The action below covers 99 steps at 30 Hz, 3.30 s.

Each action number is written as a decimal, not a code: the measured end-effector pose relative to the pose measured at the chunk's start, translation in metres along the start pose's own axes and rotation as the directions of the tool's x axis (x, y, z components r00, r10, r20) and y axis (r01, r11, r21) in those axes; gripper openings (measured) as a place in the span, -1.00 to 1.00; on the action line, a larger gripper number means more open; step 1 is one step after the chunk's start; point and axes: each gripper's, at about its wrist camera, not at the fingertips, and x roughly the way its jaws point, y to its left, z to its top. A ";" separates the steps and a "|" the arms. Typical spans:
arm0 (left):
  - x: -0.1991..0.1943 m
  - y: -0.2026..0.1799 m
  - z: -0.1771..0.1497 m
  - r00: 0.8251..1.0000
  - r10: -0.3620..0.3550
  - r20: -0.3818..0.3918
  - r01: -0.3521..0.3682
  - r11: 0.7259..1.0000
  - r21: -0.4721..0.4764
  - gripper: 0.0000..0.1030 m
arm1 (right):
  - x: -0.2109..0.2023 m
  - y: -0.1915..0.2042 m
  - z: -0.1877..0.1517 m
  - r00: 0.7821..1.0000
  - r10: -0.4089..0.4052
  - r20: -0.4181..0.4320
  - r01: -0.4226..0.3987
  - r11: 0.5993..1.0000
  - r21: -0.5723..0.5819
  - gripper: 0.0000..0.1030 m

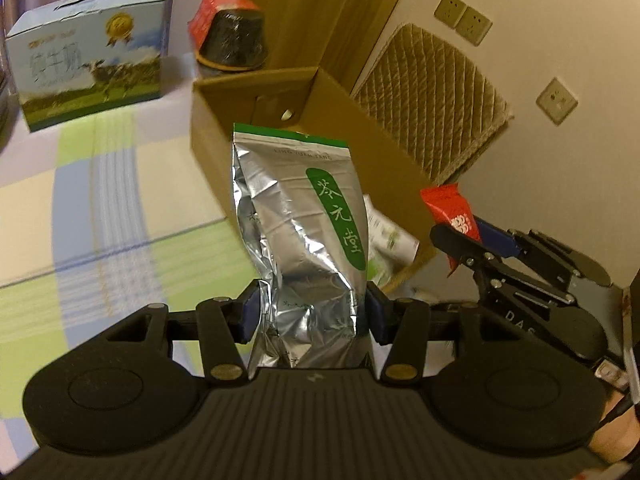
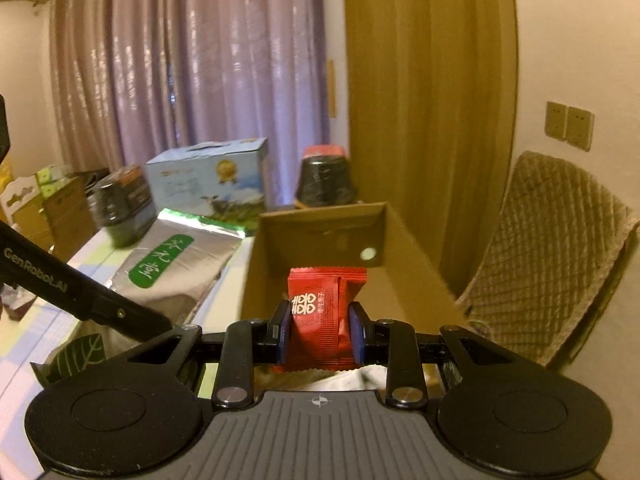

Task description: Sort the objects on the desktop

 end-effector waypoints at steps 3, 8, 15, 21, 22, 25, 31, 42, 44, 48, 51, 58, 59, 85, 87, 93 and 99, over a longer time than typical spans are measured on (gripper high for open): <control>0.013 -0.007 0.020 1.000 0.001 0.008 -0.001 1.000 -0.019 -0.09 | 0.009 -0.017 0.009 1.000 -0.018 0.000 0.018 1.000 -0.004 -0.48; 0.038 -0.014 0.047 1.000 0.000 0.006 0.001 0.999 -0.047 -0.09 | 0.028 -0.038 0.020 1.000 -0.028 -0.003 0.028 1.000 0.002 -0.48; 0.075 -0.019 0.072 1.000 0.011 -0.008 -0.011 0.997 -0.080 -0.09 | 0.057 -0.061 0.028 0.999 -0.028 -0.015 0.028 0.999 0.015 -0.48; 0.097 -0.007 0.081 1.000 0.020 0.004 -0.019 0.991 -0.133 -0.05 | 0.081 -0.076 0.031 0.999 -0.026 -0.027 0.027 0.999 0.037 -0.48; 0.098 -0.004 0.082 1.000 0.023 0.011 -0.021 0.989 -0.145 -0.01 | 0.085 -0.076 0.031 0.999 -0.025 -0.030 0.026 0.999 0.039 -0.48; 0.096 -0.001 0.082 0.998 0.046 0.038 -0.041 0.990 -0.136 -0.01 | 0.094 -0.079 0.032 0.999 -0.019 -0.036 0.021 0.998 0.053 -0.48; 0.081 0.012 0.075 0.996 0.056 0.069 -0.046 0.989 -0.142 -0.01 | 0.107 -0.079 0.031 0.999 0.002 -0.051 0.001 0.998 0.067 -0.48; 0.055 0.027 0.061 0.991 0.077 0.106 -0.063 0.989 -0.132 0.08 | 0.126 -0.060 0.041 0.997 0.042 -0.063 -0.039 0.998 0.043 -0.41; 0.050 0.028 0.056 0.990 0.086 0.112 -0.071 0.989 -0.129 0.30 | 0.126 -0.058 0.044 0.998 0.030 -0.055 -0.028 0.999 0.035 0.15; 0.038 0.033 0.044 0.986 0.109 0.123 -0.094 0.988 -0.127 0.41 | 0.113 -0.057 0.046 1.000 0.023 -0.017 -0.022 0.998 0.053 0.22; 0.028 0.036 0.031 0.983 0.126 0.136 -0.109 0.986 -0.128 0.56 | 0.099 -0.057 0.042 1.000 0.013 -0.015 -0.012 0.998 0.058 0.31; 0.002 0.024 -0.007 0.968 0.182 0.175 -0.165 0.980 -0.107 0.95 | 0.047 -0.059 0.025 1.000 -0.001 -0.019 0.003 0.992 0.124 0.67; -0.002 0.020 -0.014 0.966 0.188 0.180 -0.172 0.980 -0.102 0.97 | 0.038 -0.057 0.023 1.000 -0.007 -0.025 0.010 0.992 0.129 0.77; -0.084 -0.067 -0.137 0.954 0.229 0.192 -0.210 0.971 -0.112 0.98 | -0.133 -0.012 -0.031 0.984 -0.048 -0.169 0.077 0.983 0.166 0.97; -0.085 -0.069 -0.141 0.951 0.235 0.200 -0.217 0.970 -0.110 0.98 | -0.138 -0.007 -0.032 0.985 -0.051 -0.165 0.077 0.985 0.152 0.97; -0.078 -0.070 -0.150 0.949 0.258 0.180 -0.240 0.964 -0.112 0.98 | -0.147 -0.001 -0.034 0.989 -0.036 -0.147 0.061 0.983 0.171 0.97; -0.074 -0.069 -0.154 0.951 0.261 0.164 -0.244 0.963 -0.115 0.98 | -0.145 -0.002 -0.038 0.987 -0.036 -0.160 0.065 0.982 0.176 0.97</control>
